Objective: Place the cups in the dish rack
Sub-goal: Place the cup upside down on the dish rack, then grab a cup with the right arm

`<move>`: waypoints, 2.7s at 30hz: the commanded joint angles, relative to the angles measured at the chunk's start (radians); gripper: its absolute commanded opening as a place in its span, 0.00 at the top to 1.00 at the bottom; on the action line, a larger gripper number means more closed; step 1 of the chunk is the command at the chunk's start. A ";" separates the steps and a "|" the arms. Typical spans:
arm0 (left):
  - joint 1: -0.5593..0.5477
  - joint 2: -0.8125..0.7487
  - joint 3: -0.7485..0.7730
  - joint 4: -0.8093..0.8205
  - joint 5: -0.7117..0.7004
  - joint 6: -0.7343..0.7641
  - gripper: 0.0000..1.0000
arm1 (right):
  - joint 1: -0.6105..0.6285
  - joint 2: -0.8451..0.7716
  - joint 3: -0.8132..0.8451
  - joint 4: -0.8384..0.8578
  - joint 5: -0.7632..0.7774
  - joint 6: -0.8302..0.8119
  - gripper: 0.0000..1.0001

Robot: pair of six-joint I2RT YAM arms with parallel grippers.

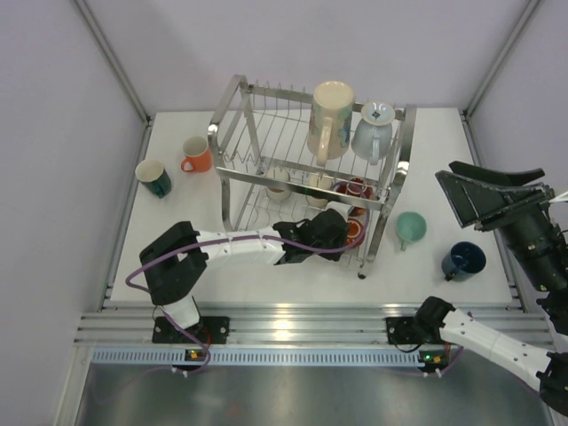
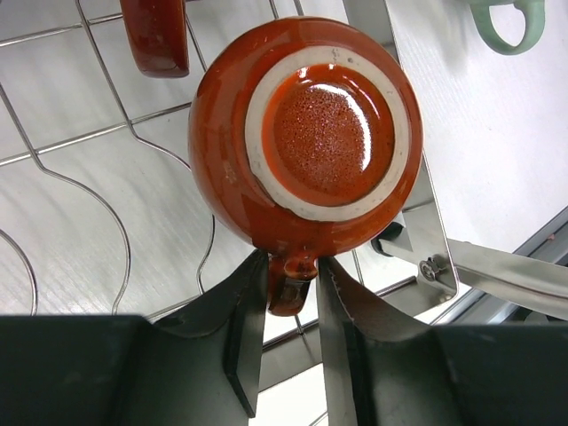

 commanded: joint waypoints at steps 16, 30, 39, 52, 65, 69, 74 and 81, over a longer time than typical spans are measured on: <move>0.004 -0.173 -0.086 0.015 -0.014 -0.023 0.59 | -0.003 -0.005 0.008 -0.107 0.113 0.030 0.01; 0.004 -0.471 -0.258 -0.020 0.247 -0.094 0.57 | -0.001 0.165 0.209 -0.405 0.493 -0.076 0.05; 0.004 -0.635 -0.321 -0.068 0.469 -0.089 0.56 | -0.001 0.271 0.326 -0.442 0.728 -0.197 0.15; 0.004 -0.810 -0.279 -0.073 0.650 -0.071 0.52 | -0.001 0.363 0.435 -0.560 0.858 -0.269 0.19; 0.004 -0.920 -0.172 -0.063 0.707 -0.052 0.48 | -0.052 0.428 0.401 -0.610 0.868 -0.317 0.18; 0.004 -0.951 -0.146 -0.063 0.703 -0.058 0.48 | -0.493 0.478 0.367 -0.612 0.316 -0.367 0.11; 0.004 -0.976 -0.117 -0.079 0.671 -0.054 0.47 | -0.978 0.538 0.182 -0.569 -0.083 -0.375 0.10; 0.004 -1.026 -0.098 -0.093 0.589 -0.051 0.46 | -1.173 0.578 -0.100 -0.421 -0.454 -0.326 0.18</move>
